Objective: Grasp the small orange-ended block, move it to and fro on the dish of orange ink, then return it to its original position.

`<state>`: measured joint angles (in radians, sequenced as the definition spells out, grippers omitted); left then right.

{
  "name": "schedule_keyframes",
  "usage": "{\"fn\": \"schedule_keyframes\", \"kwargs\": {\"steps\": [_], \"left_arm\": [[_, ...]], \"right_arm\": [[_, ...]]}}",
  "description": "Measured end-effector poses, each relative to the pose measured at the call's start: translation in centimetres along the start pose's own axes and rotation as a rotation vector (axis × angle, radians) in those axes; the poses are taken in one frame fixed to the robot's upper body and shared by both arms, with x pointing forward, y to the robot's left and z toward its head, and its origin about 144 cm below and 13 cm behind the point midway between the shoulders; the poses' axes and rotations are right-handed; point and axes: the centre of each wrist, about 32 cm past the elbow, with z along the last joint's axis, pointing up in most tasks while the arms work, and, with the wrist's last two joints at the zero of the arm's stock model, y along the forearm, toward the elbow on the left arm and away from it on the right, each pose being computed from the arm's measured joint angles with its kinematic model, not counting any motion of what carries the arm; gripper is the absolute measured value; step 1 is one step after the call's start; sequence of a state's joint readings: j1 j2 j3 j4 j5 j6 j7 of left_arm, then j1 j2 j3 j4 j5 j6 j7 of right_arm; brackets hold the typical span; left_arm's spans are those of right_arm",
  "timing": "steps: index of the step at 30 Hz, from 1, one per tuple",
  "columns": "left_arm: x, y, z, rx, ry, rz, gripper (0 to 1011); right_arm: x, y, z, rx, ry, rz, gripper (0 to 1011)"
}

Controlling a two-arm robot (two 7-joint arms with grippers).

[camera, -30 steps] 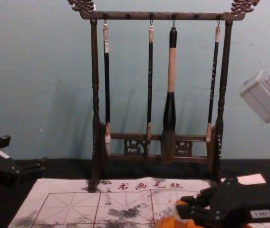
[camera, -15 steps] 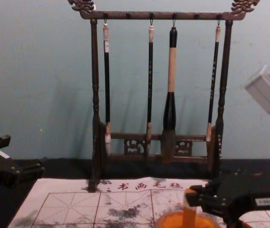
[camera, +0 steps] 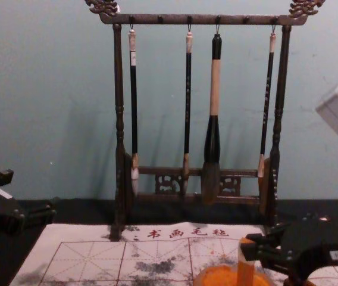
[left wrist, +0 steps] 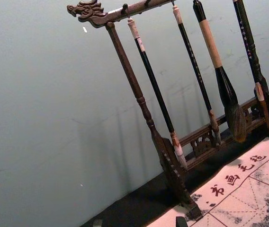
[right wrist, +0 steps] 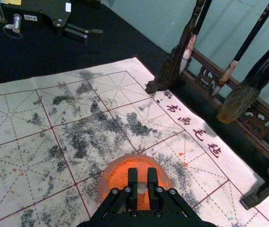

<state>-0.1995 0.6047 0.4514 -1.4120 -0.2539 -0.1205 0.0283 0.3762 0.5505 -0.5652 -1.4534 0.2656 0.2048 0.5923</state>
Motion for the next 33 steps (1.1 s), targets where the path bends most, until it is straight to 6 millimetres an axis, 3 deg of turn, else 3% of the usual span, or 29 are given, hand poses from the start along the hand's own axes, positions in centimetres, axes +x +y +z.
{"fn": "schedule_keyframes", "kwargs": {"steps": [15,33], "left_arm": [[0.0,0.0,0.0,0.000,0.000,0.000,1001],[0.0,0.0,0.0,0.000,0.000,0.000,1001]], "right_arm": [[-0.6,-0.6,0.2,-0.003,-0.006,0.022,78],[-0.4,0.9,0.5,0.001,0.009,0.057,78]]}}
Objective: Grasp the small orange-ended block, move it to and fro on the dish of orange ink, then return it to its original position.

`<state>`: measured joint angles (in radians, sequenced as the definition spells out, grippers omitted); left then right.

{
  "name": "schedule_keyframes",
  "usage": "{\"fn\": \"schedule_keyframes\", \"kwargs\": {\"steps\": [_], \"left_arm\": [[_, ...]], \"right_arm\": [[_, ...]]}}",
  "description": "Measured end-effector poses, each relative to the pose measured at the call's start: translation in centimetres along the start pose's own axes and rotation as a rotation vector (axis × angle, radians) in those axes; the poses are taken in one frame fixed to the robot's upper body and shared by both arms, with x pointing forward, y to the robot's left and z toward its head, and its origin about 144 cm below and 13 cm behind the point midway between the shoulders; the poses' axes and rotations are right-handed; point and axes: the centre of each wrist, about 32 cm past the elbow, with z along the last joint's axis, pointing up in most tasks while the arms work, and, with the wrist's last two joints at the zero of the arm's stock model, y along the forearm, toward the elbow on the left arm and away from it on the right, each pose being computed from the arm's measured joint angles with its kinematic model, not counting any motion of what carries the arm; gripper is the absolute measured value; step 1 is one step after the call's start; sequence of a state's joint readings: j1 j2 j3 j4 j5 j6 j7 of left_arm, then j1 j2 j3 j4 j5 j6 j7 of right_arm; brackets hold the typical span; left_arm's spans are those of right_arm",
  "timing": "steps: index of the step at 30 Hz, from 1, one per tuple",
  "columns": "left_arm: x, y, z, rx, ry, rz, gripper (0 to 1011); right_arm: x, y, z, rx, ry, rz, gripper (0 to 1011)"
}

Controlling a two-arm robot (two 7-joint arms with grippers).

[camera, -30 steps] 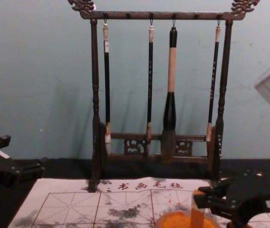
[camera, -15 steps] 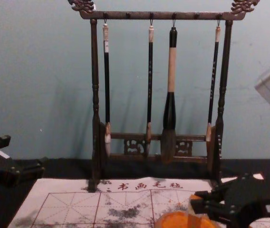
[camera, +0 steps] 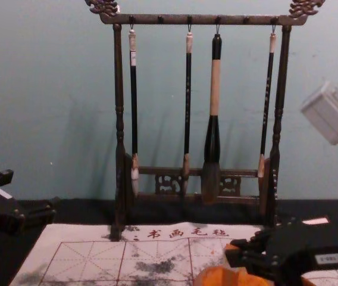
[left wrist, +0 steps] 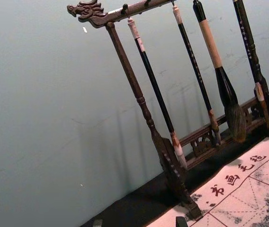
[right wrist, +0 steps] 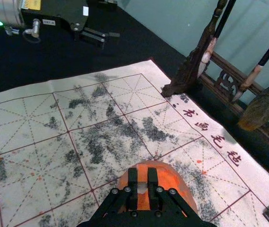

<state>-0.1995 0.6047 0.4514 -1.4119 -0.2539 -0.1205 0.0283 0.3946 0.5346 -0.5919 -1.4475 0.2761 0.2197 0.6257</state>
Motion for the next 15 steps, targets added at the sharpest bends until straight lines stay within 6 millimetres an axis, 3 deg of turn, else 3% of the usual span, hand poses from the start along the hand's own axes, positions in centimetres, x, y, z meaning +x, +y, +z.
{"fn": "schedule_keyframes", "kwargs": {"steps": [15], "left_arm": [[0.0,0.0,0.0,0.000,0.000,0.000,1001]], "right_arm": [[1.2,0.4,0.0,-0.010,0.019,-0.039,78]]}}
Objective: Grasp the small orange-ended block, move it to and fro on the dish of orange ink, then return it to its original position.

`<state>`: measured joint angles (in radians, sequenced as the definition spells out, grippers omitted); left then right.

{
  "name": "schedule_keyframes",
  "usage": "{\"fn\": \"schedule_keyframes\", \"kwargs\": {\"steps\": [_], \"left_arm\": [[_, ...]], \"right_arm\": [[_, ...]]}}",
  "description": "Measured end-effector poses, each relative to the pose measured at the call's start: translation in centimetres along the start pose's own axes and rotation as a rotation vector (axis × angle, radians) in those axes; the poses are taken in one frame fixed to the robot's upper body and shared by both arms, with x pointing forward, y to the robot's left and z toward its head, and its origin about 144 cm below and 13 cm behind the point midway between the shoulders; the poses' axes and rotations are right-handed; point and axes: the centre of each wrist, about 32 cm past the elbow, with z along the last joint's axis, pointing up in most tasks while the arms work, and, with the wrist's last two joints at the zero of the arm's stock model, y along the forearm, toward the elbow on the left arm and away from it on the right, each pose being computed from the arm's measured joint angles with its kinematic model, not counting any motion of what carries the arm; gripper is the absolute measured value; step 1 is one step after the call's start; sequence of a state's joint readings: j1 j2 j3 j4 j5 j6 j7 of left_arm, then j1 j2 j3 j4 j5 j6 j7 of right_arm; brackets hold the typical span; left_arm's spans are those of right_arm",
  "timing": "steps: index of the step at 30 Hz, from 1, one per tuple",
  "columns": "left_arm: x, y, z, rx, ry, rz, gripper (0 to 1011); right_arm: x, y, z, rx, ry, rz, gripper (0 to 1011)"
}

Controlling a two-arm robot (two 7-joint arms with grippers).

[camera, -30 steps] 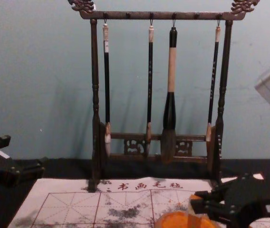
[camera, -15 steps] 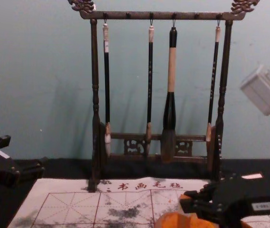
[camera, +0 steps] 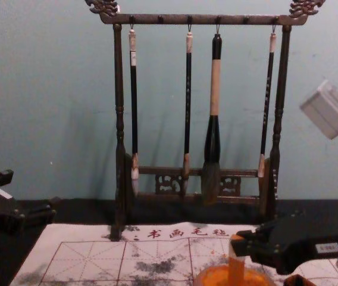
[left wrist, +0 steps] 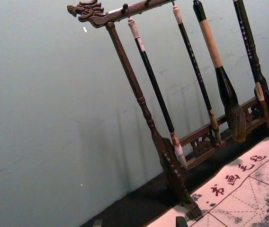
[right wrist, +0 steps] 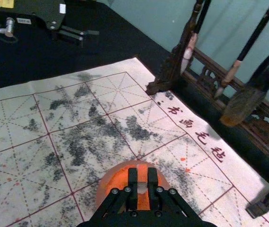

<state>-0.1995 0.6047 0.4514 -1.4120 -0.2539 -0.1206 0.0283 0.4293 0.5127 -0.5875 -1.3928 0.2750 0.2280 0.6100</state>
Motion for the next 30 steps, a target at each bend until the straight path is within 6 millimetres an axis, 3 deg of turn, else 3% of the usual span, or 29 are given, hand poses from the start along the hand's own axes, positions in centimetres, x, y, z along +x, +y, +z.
{"fn": "schedule_keyframes", "kwargs": {"steps": [18,30], "left_arm": [[0.0,0.0,0.0,0.000,0.000,0.000,1002],[0.0,0.0,0.0,0.000,0.000,0.000,1001]], "right_arm": [[-0.2,-1.7,-0.3,-0.006,0.015,-0.013,78],[-1.1,-1.6,-0.3,0.003,0.011,0.026,78]]}}
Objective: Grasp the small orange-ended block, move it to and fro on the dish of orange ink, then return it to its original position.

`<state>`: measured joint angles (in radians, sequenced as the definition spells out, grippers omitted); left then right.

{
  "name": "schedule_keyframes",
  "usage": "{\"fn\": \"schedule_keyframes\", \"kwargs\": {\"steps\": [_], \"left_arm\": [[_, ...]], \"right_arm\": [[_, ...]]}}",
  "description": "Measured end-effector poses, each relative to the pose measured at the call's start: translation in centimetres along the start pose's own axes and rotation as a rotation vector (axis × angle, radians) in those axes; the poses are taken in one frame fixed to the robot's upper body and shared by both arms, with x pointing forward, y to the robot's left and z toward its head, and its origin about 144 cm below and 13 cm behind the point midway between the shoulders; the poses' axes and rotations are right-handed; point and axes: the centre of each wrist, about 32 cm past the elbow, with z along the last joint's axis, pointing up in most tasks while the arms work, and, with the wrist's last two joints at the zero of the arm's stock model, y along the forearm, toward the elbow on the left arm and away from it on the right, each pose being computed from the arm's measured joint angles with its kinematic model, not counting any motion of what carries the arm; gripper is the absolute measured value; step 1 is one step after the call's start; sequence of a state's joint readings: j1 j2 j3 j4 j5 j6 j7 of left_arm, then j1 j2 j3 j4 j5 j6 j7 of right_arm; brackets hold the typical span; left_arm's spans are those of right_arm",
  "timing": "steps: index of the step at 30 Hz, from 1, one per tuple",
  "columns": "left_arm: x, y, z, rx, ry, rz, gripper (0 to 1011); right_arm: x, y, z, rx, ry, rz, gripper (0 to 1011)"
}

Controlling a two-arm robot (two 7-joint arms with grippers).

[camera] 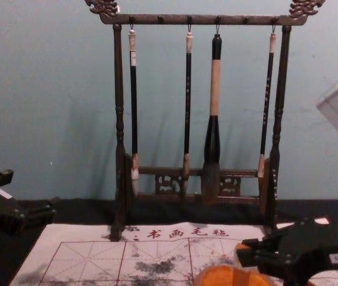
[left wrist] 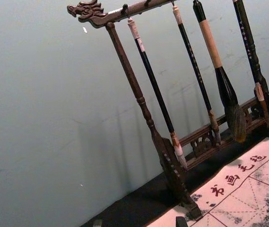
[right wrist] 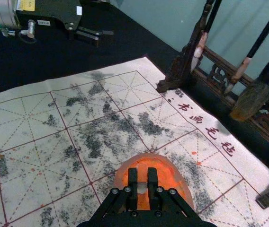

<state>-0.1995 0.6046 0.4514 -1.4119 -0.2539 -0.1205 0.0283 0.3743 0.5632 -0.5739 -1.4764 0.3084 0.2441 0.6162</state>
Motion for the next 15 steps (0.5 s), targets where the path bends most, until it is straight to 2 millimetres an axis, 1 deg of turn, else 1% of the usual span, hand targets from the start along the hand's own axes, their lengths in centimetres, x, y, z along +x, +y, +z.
{"fn": "schedule_keyframes", "kwargs": {"steps": [15], "left_arm": [[0.00,0.00,0.00,0.000,0.000,0.000,1001]], "right_arm": [[0.21,1.02,0.45,-0.007,-0.020,0.009,78]]}}
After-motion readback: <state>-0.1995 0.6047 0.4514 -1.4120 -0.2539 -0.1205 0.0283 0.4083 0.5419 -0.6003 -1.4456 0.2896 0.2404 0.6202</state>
